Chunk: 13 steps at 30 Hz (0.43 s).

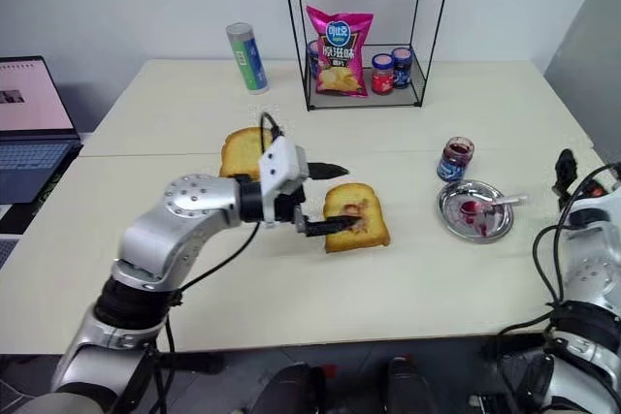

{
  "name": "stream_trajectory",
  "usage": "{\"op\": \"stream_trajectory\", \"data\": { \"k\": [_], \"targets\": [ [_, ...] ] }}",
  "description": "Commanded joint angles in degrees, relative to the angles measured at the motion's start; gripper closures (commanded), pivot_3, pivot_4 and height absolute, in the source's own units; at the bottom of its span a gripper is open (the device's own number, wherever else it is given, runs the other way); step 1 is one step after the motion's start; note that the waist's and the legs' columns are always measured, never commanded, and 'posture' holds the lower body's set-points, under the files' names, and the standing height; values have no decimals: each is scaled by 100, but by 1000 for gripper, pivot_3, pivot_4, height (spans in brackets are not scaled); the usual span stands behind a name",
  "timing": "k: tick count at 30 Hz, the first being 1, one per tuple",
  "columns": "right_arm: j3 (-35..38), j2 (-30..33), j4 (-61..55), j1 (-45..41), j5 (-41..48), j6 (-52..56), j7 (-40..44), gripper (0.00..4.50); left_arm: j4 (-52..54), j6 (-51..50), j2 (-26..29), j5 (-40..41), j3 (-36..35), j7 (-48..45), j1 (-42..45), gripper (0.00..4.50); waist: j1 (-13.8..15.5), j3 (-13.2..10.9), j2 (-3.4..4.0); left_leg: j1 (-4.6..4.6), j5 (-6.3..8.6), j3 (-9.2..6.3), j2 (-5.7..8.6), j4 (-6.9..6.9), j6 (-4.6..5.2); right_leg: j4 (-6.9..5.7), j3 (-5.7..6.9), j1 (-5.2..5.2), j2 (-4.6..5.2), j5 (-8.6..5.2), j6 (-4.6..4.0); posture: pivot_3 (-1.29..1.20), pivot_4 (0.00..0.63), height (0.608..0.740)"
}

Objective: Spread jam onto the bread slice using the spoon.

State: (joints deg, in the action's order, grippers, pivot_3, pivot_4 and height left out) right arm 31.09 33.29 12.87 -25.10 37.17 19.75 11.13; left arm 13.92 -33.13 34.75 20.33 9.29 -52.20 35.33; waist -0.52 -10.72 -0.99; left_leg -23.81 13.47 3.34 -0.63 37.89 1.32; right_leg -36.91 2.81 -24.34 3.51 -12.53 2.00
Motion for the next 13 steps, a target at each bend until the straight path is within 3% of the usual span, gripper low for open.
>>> {"op": "stream_trajectory", "data": {
  "k": [1,7,13],
  "targets": [
    [-1461,950,-1379,479,-489,628,1541,63,-105,-97,573,44,-600,-127,-207,0,-13,0,-1,2,0,-1,-3,0,0,-1,0,0,-3,-1,-1,0,150,740],
    [-2118,1897,-2799,1030,304,1814,3159,63,-150,-146,1271,165,-1250,-269,-698,0,53,-3,-6,-6,1,-13,-15,-3,-1,3,14,-4,-12,-5,-7,0,150,740],
    [-2381,1811,-3086,947,453,2255,3415,63,391,-279,1503,376,-1490,-333,-1377,0,62,-10,-22,-8,8,-9,-4,7,-11,13,15,0,39,-12,-20,0,150,740]
  ]
}}
